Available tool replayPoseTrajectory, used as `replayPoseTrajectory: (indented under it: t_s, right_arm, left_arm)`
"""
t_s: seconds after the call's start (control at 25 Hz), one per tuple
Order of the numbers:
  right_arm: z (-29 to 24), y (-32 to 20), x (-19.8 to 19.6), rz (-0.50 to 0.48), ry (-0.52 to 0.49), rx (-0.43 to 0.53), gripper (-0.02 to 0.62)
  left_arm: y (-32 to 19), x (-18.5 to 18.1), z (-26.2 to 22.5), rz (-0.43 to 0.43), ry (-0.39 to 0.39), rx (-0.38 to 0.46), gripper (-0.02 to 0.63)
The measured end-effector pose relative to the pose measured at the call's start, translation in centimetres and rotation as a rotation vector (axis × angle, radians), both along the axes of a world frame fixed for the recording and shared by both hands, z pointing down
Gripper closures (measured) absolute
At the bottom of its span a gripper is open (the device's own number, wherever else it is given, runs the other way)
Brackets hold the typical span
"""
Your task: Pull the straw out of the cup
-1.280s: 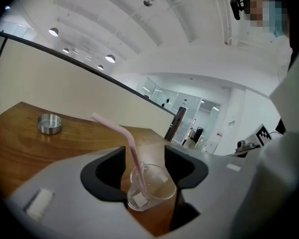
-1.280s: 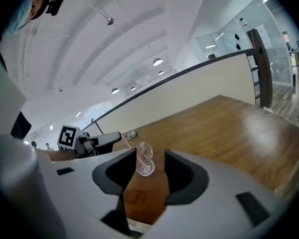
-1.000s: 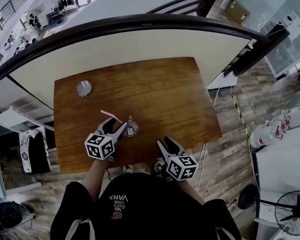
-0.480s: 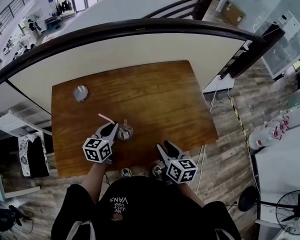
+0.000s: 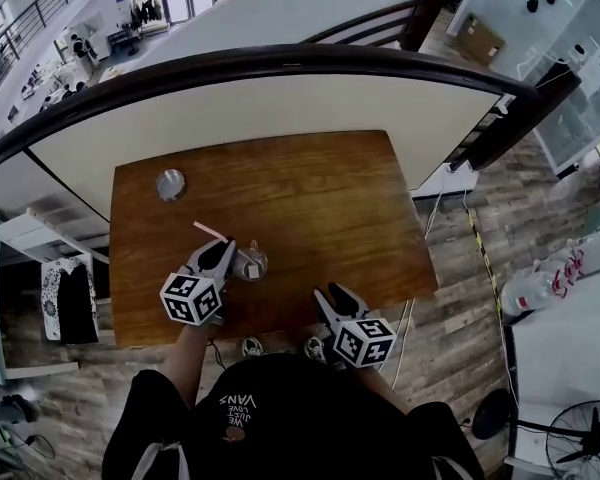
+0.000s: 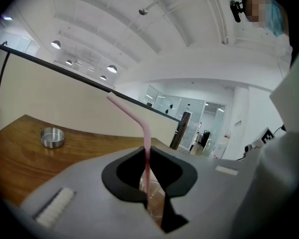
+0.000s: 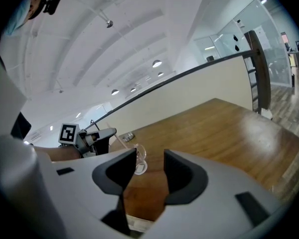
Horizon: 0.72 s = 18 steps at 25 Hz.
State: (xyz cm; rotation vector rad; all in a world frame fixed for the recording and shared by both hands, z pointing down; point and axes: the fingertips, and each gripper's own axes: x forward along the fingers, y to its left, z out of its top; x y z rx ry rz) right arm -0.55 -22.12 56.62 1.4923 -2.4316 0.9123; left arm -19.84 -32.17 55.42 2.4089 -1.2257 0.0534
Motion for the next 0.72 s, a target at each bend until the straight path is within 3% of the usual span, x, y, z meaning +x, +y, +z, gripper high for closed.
replayPoseTrajectory:
  t_s: [0.36,0.72]
  right_arm:
    - [-1.0,-1.3,-0.3,-0.089,-0.005,0.023,0.431]
    - [-1.9,-2.3,-1.5,-0.213,-0.016,0.047,0.431]
  left_arm:
    - [0.2,-0.4,-4.2,-0.056,-0.044,0.113,0.568]
    - [2.6,-2.4,-8.9,-0.176,-0.07,0.225,0.568]
